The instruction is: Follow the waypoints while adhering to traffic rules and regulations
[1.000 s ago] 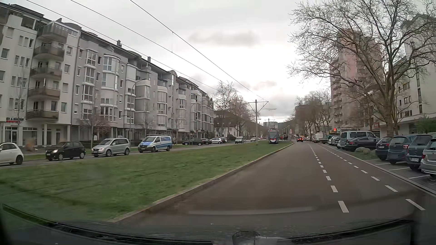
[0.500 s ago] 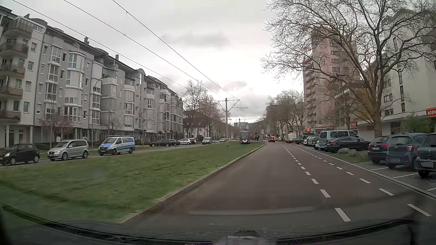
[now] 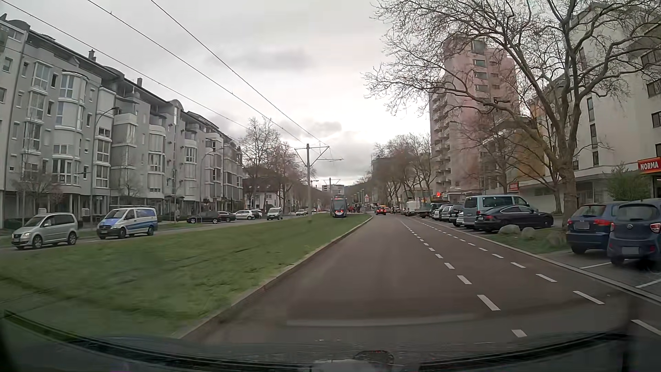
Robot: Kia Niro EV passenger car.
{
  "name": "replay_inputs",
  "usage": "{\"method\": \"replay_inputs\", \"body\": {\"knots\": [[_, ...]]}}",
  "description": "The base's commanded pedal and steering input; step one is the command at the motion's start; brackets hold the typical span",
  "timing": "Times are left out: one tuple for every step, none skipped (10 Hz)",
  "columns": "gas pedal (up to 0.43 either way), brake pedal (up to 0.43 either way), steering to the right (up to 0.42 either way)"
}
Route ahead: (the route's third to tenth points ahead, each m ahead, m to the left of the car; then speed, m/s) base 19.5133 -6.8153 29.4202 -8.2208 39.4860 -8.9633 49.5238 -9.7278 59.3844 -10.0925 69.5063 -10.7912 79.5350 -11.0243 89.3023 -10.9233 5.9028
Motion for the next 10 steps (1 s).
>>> {"method": "replay_inputs", "body": {"knots": [[0.169, 0.000, 0.087], [0.169, 0.000, 0.082], [0.169, 0.000, 0.072], [0.169, 0.000, 0.065], [0.169, 0.000, 0.056], [0.169, 0.000, 0.048], [0.157, 0.000, 0.040], [0.157, 0.000, 0.032], [0.150, 0.000, 0.024], [0.130, 0.000, 0.020]]}}
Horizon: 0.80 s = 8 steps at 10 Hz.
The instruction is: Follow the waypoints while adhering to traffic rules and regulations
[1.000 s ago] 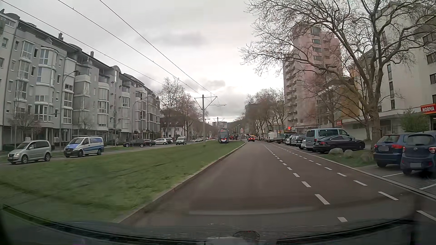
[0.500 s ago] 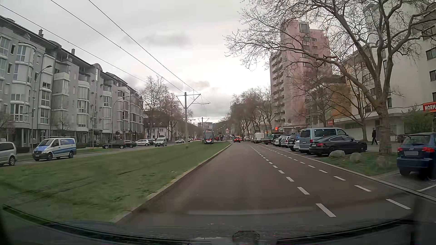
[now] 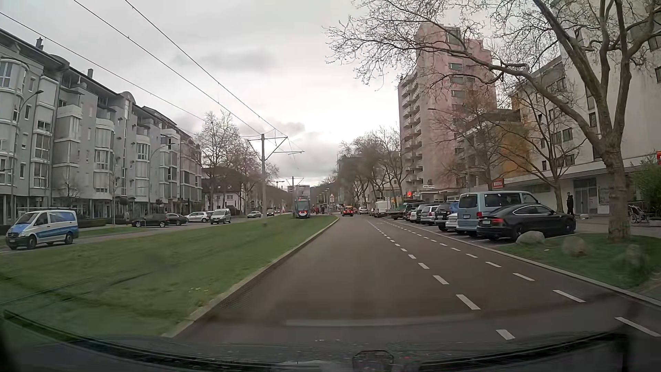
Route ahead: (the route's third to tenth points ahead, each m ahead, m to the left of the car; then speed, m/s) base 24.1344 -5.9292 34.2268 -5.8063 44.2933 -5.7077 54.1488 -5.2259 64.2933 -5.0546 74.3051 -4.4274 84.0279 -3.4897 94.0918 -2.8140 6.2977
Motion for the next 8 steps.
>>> {"method": "replay_inputs", "body": {"knots": [[0.130, 0.000, 0.016], [0.130, 0.000, 0.012], [0.130, 0.000, 0.010], [0.130, 0.000, 0.008], [0.138, 0.000, 0.006], [0.138, 0.000, 0.006], [0.150, 0.000, 0.006], [0.150, 0.000, 0.006]]}}
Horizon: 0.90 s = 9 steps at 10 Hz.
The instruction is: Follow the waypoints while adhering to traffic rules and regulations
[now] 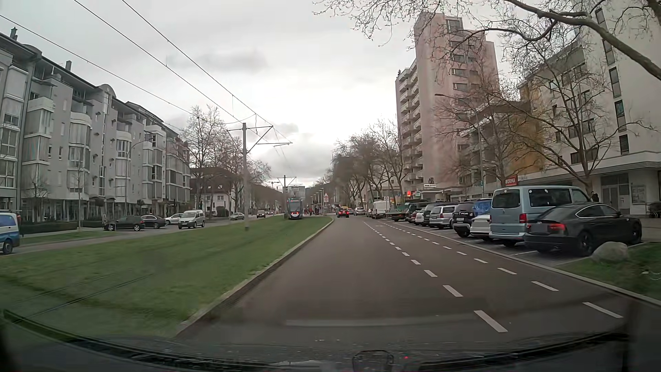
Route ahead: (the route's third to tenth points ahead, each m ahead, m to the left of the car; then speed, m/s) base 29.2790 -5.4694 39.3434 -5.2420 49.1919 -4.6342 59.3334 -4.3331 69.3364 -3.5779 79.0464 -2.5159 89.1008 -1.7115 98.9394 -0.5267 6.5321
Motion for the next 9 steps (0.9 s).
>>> {"method": "replay_inputs", "body": {"knots": [[0.150, 0.000, 0.006], [0.157, 0.000, 0.006], [0.157, 0.000, 0.006], [0.157, 0.000, 0.007], [0.157, 0.000, 0.007], [0.157, 0.000, 0.007], [0.157, 0.000, 0.008], [0.157, 0.000, 0.008], [0.157, 0.000, 0.009]]}}
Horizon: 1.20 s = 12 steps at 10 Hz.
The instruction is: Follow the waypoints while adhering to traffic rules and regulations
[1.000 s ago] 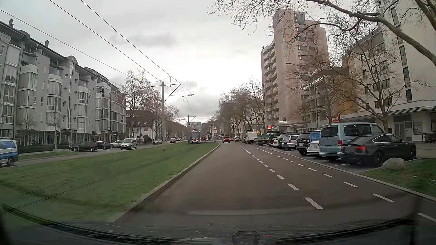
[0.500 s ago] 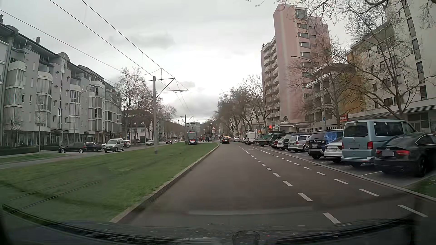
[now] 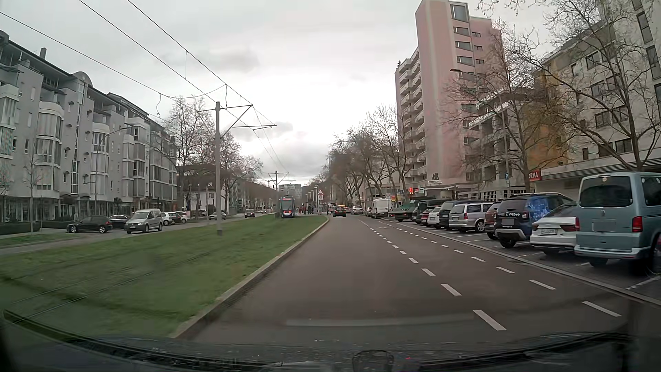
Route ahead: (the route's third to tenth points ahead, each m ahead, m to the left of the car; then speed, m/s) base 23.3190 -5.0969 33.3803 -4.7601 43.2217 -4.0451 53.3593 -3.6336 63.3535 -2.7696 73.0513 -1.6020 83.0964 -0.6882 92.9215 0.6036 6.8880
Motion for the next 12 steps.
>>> {"method": "replay_inputs", "body": {"knots": [[0.157, 0.000, 0.009], [0.157, 0.000, 0.009], [0.157, 0.000, 0.009], [0.157, 0.000, 0.009], [0.157, 0.000, 0.009], [0.150, 0.000, 0.009], [0.150, 0.000, 0.008], [0.150, 0.000, 0.007], [0.138, 0.000, 0.006], [0.087, 0.000, 0.006], [0.000, 0.000, 0.006], [0.000, 0.000, 0.006]]}}
